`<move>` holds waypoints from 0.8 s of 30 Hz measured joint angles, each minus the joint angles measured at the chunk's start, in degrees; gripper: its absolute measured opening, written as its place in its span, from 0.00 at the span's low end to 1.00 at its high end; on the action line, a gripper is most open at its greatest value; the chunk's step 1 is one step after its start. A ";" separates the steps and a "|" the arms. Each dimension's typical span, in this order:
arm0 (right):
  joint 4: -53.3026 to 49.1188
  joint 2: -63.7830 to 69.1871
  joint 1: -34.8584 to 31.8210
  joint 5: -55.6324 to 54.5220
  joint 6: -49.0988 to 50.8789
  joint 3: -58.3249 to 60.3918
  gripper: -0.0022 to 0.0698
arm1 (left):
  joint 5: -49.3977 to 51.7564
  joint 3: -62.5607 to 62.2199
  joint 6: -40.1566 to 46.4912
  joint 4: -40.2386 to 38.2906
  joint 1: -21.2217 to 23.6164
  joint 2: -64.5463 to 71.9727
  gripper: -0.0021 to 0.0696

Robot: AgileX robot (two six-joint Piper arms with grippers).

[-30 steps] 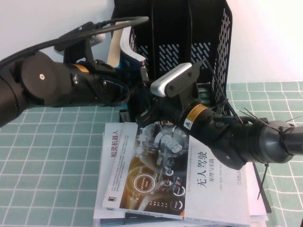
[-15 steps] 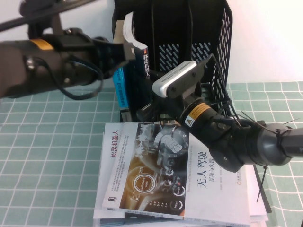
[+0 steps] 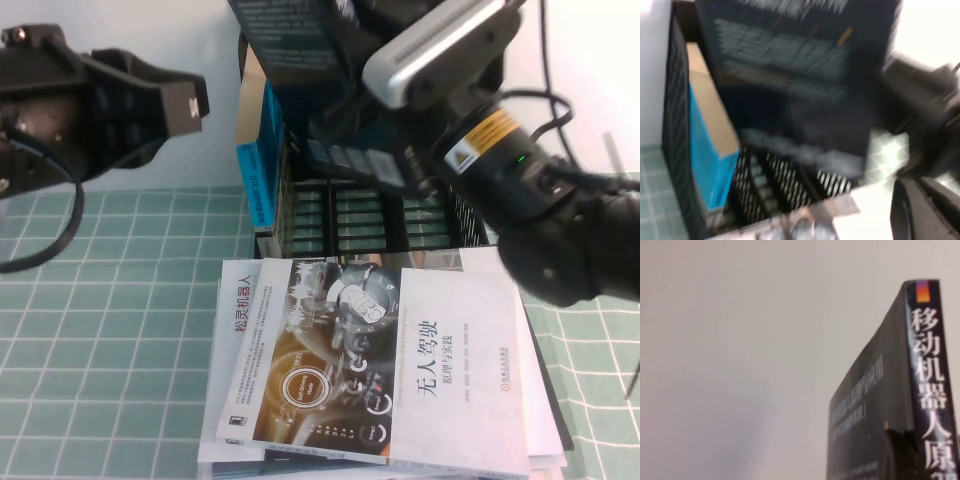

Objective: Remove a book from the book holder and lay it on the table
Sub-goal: Pick up the right side book from the book shelf, then place the picked book on the book

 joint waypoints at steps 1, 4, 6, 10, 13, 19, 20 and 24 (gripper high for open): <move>-0.67 -1.63 0.00 0.00 -0.09 0.00 0.22 | 1.24 0.00 -0.36 0.50 0.00 -0.23 0.03; -3.87 -7.06 0.00 2.07 -0.22 0.00 0.22 | 3.93 0.00 -2.03 1.21 0.00 -0.61 0.03; -6.37 -10.51 0.00 4.34 -0.22 0.00 0.22 | 5.15 0.00 -2.55 1.72 0.00 -1.06 0.03; -14.47 -17.51 0.00 15.26 -0.22 0.00 0.22 | 5.85 0.00 -3.18 3.50 0.00 -3.66 0.03; -24.38 -21.16 0.00 26.47 0.36 0.00 0.22 | 6.74 0.00 -3.40 5.10 0.00 -5.99 0.03; -56.55 -23.36 0.00 39.59 21.18 0.51 0.22 | 7.70 0.28 -3.36 6.31 0.00 -10.38 0.03; -61.30 -23.36 0.00 39.84 25.29 0.51 0.22 | 7.70 0.69 -3.36 6.41 0.00 -11.03 0.03; -82.54 -23.36 -0.09 35.51 45.86 1.10 0.22 | 8.21 2.77 -3.36 6.86 0.00 -12.61 0.03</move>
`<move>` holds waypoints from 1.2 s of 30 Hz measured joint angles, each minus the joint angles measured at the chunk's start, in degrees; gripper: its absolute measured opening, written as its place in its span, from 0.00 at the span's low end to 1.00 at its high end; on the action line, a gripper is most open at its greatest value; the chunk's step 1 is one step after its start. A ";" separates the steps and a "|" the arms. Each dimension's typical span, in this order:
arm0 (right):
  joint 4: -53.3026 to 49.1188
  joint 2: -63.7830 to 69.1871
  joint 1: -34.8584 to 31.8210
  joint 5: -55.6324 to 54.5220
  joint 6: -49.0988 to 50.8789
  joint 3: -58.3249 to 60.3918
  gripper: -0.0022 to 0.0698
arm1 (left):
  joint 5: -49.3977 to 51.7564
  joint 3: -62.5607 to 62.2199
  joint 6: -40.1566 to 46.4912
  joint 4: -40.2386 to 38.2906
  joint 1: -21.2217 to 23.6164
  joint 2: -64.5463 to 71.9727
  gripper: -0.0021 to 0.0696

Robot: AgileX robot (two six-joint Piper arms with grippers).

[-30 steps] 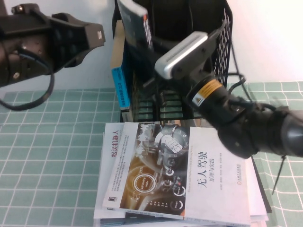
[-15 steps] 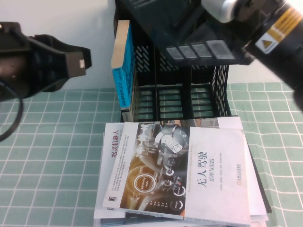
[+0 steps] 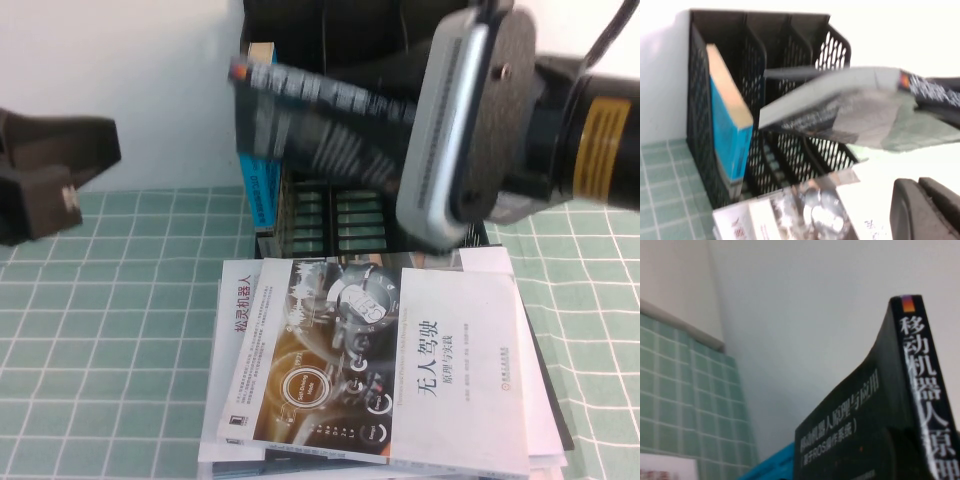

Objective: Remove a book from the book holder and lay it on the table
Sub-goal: Place the picked book on the book

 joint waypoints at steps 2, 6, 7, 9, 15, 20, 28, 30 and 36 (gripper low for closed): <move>-6.71 0.25 0.00 -3.10 6.28 1.61 0.22 | 0.46 1.47 0.00 -0.01 0.00 -0.49 0.03; -10.94 2.11 0.79 -5.12 11.08 7.30 0.22 | 0.88 4.65 0.00 -0.57 0.00 -1.71 0.03; -11.05 2.24 1.28 -5.12 12.06 8.56 0.22 | 0.88 5.19 0.00 -0.55 0.00 -1.97 0.03; -11.05 2.17 2.75 -5.22 14.05 11.52 0.22 | 1.03 6.29 0.00 -1.01 0.00 -2.23 0.03; -11.44 2.25 7.04 -0.75 15.79 18.57 0.22 | 2.37 7.39 0.00 -3.35 0.00 -2.36 0.03; -11.44 2.84 8.32 0.28 15.76 19.53 0.22 | 2.37 7.39 0.48 -5.50 0.00 -2.36 0.03; -4.80 7.30 8.44 1.02 6.62 19.53 0.22 | 2.37 7.48 1.70 -7.83 0.00 -2.45 0.03; -2.50 8.15 8.54 1.15 5.83 19.53 0.22 | 2.37 7.75 1.98 -7.90 0.00 -2.45 0.03; 0.15 9.55 8.54 0.23 7.69 19.53 0.30 | 2.37 8.12 2.32 -7.95 0.00 -2.45 0.03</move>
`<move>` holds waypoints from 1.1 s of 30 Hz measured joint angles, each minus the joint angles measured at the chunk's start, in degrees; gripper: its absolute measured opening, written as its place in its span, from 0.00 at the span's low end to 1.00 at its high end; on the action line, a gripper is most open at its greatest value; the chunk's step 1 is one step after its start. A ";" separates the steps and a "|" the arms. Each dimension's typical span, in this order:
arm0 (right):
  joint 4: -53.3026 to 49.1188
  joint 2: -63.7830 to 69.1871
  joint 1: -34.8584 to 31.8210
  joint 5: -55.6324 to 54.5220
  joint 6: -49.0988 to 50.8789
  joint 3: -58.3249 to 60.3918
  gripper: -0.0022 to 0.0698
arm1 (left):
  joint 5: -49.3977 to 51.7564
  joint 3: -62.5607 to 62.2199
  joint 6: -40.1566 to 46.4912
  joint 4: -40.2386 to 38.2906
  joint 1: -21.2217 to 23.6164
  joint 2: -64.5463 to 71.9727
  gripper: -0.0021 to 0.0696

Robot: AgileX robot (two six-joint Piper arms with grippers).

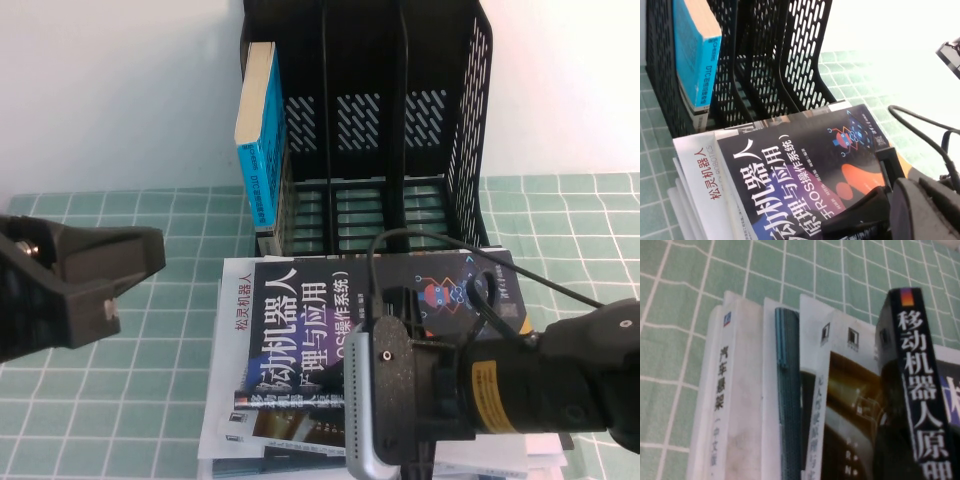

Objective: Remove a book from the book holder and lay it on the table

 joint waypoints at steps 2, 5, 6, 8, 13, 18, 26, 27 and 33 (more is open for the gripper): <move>0.00 0.13 0.00 -1.48 2.63 0.00 0.41 | 0.09 0.00 0.11 -0.09 0.00 0.00 0.03; 0.00 0.13 0.00 -7.33 5.93 0.00 0.54 | 0.39 0.00 0.60 -0.09 0.00 0.00 0.03; 0.00 0.13 0.00 -10.05 6.32 0.00 0.55 | 0.74 0.00 0.76 -0.09 0.00 0.00 0.03; 0.00 -0.64 0.00 -14.35 6.44 0.00 0.57 | 1.04 0.00 1.18 -0.09 0.00 0.00 0.03; 0.49 -5.17 0.00 -18.03 5.95 -1.98 0.45 | 0.84 0.00 2.68 0.48 0.00 0.00 0.03; -4.47 -14.23 0.00 -5.35 2.37 -8.55 0.11 | -2.49 0.00 7.44 6.39 0.00 0.00 0.03; -0.30 -29.00 0.00 37.20 -6.14 -11.47 0.03 | 2.44 0.00 -5.11 35.31 0.00 0.00 0.03; 5.90 -30.77 0.00 42.91 -11.71 -11.55 0.03 | 4.28 0.00 -7.82 39.26 0.00 0.00 0.03; 46.60 -37.41 0.00 83.18 -45.52 -11.41 0.03 | 12.99 0.73 -16.21 49.32 0.00 -1.63 0.03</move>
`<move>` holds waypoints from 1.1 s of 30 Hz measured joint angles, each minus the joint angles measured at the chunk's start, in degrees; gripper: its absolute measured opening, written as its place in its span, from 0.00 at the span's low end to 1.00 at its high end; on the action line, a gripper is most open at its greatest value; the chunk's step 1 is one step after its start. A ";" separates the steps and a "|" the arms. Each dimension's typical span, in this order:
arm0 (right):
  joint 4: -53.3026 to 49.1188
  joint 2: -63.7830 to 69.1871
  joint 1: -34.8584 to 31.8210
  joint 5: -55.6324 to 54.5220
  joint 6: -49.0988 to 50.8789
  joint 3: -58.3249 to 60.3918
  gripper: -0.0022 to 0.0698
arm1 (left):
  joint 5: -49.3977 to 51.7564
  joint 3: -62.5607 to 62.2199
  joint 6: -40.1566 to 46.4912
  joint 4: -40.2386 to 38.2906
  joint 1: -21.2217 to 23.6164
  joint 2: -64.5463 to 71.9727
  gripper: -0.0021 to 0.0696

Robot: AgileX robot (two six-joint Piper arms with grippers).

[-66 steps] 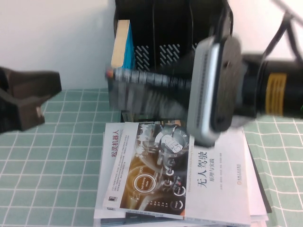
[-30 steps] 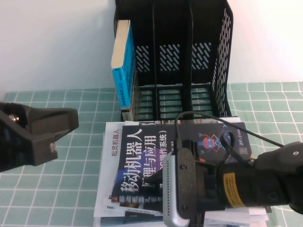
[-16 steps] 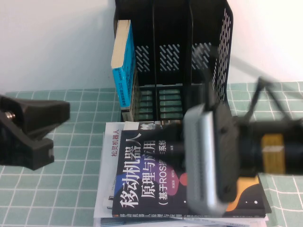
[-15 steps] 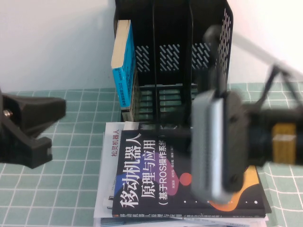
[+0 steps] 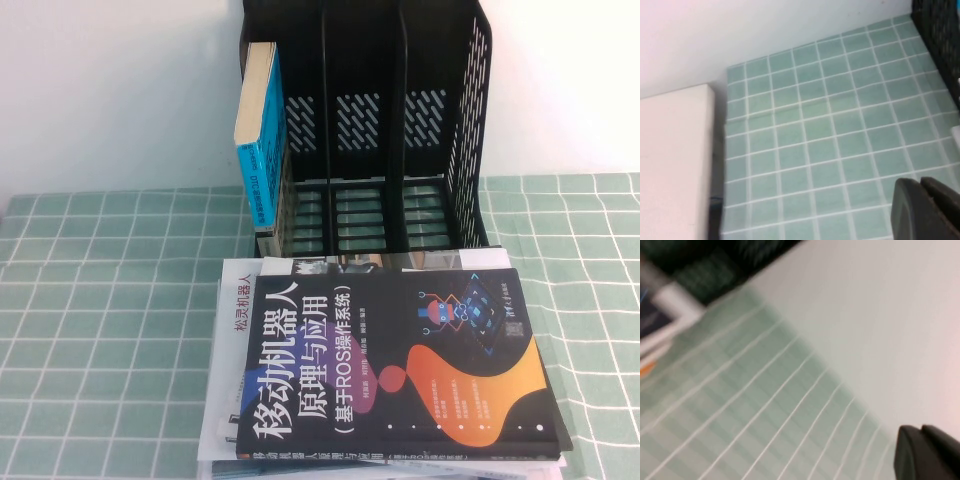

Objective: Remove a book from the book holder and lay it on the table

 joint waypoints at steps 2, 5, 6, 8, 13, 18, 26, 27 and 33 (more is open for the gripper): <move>10.00 -1.48 0.00 8.05 -3.61 1.42 0.03 | -0.94 1.67 -0.40 -1.84 0.00 -2.38 0.03; 25.00 -6.43 0.00 10.50 -5.93 6.76 0.03 | -5.78 6.04 0.65 -6.30 0.00 -7.52 0.03; 28.82 -8.80 0.00 9.78 -6.38 9.03 0.03 | -7.63 8.01 1.14 -7.40 0.00 -9.34 0.03; 33.71 -13.48 0.00 5.26 -6.81 13.35 0.03 | -12.81 12.31 1.65 -9.58 0.00 -13.81 0.03; 40.08 -25.39 0.00 -16.90 -7.27 25.10 0.03 | -25.29 21.69 2.26 -15.99 0.00 -22.94 0.03; 38.12 -32.35 0.00 -33.28 -8.19 36.59 0.03 | -34.84 31.36 2.87 -20.14 0.00 -28.35 0.03; 34.70 -33.37 0.00 -38.12 -8.42 45.68 0.03 | -47.00 42.98 4.23 -20.27 0.00 -28.86 0.03; 34.70 -33.37 0.00 -38.04 -8.42 46.30 0.03 | -47.67 43.44 4.23 -20.27 0.00 -28.86 0.03; 34.70 -33.37 0.00 -35.76 -8.50 47.74 0.03 | -48.22 45.90 4.37 -20.27 0.00 -28.86 0.03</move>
